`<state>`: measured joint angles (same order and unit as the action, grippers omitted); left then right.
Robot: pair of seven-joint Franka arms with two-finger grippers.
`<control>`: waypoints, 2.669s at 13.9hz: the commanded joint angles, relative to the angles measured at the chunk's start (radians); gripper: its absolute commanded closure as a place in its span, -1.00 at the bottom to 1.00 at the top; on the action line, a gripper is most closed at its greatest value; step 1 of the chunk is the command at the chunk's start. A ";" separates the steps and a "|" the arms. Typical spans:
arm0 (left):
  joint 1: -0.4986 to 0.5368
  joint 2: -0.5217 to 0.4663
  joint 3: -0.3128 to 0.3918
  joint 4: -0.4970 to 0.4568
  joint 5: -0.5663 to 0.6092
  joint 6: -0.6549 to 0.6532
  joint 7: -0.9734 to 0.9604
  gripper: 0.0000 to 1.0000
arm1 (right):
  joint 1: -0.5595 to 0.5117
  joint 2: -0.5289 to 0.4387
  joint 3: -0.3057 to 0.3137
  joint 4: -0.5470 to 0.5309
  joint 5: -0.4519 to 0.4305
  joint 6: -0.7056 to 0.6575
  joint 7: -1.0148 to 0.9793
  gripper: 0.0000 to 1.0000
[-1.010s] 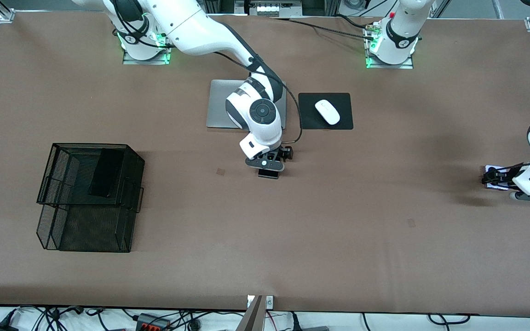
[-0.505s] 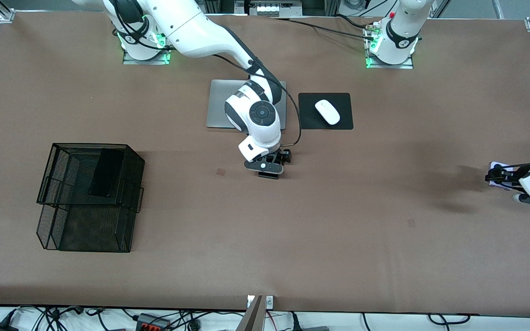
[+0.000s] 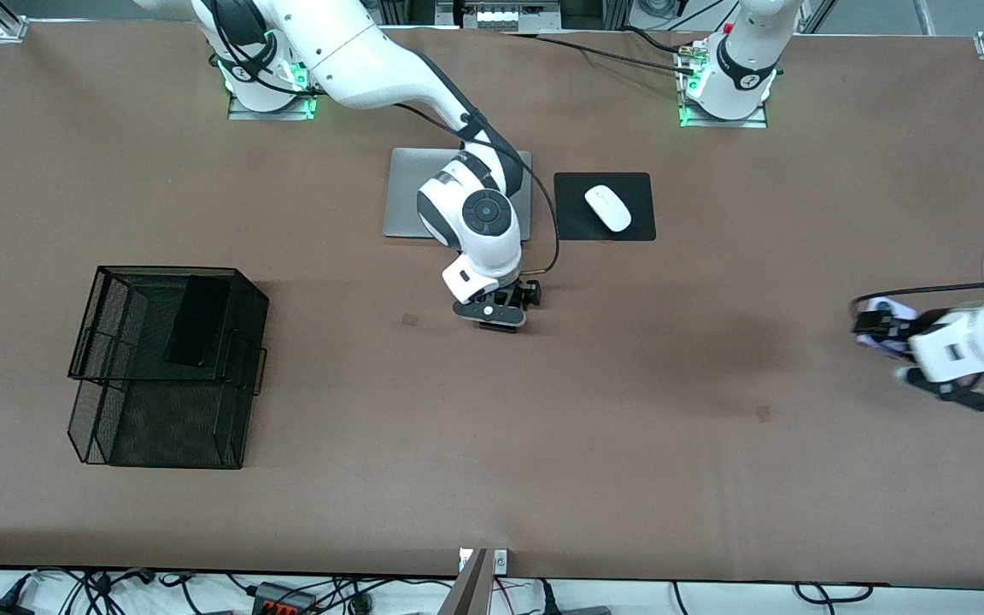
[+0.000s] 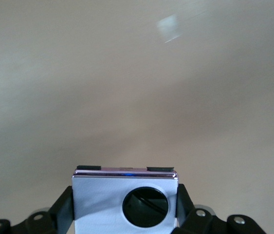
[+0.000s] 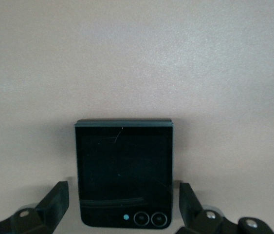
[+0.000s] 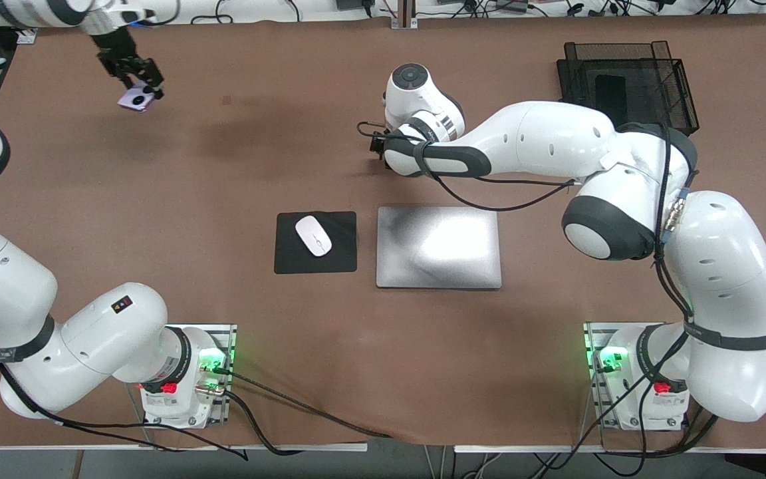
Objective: Place phones with both arms
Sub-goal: 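Lower the black flip phone into the basket while the left gripper carries the white phone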
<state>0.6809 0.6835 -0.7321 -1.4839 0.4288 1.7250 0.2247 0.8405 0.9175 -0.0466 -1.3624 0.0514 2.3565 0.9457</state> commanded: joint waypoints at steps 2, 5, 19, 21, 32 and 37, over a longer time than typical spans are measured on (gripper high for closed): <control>-0.096 0.008 -0.007 0.011 0.002 -0.025 -0.145 0.52 | 0.005 0.030 0.001 0.031 -0.015 -0.006 0.008 -1.00; -0.122 0.011 -0.009 0.007 -0.043 -0.025 -0.176 0.52 | 0.014 0.034 0.001 0.031 -0.016 -0.012 0.005 -0.18; -0.527 0.116 -0.004 0.007 -0.114 0.198 -0.727 0.52 | -0.397 -0.339 -0.033 -0.038 -0.025 -0.525 -0.492 0.65; -0.592 0.146 -0.001 0.008 -0.114 0.333 -0.845 0.52 | -0.512 -0.396 -0.035 -0.105 -0.025 -0.551 -0.695 0.65; -1.065 0.329 0.256 0.044 -0.114 0.965 -1.146 0.52 | -0.874 -0.473 -0.036 -0.254 -0.031 -0.611 -1.090 0.65; -1.095 0.318 0.295 0.039 -0.058 0.982 -1.168 -1.00 | -0.877 -0.437 -0.036 -0.265 -0.053 -0.525 -1.094 0.61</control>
<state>-0.4059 0.9908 -0.4529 -1.4522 0.3420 2.6953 -0.9260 -0.0293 0.4839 -0.0929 -1.6077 0.0143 1.8053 -0.1383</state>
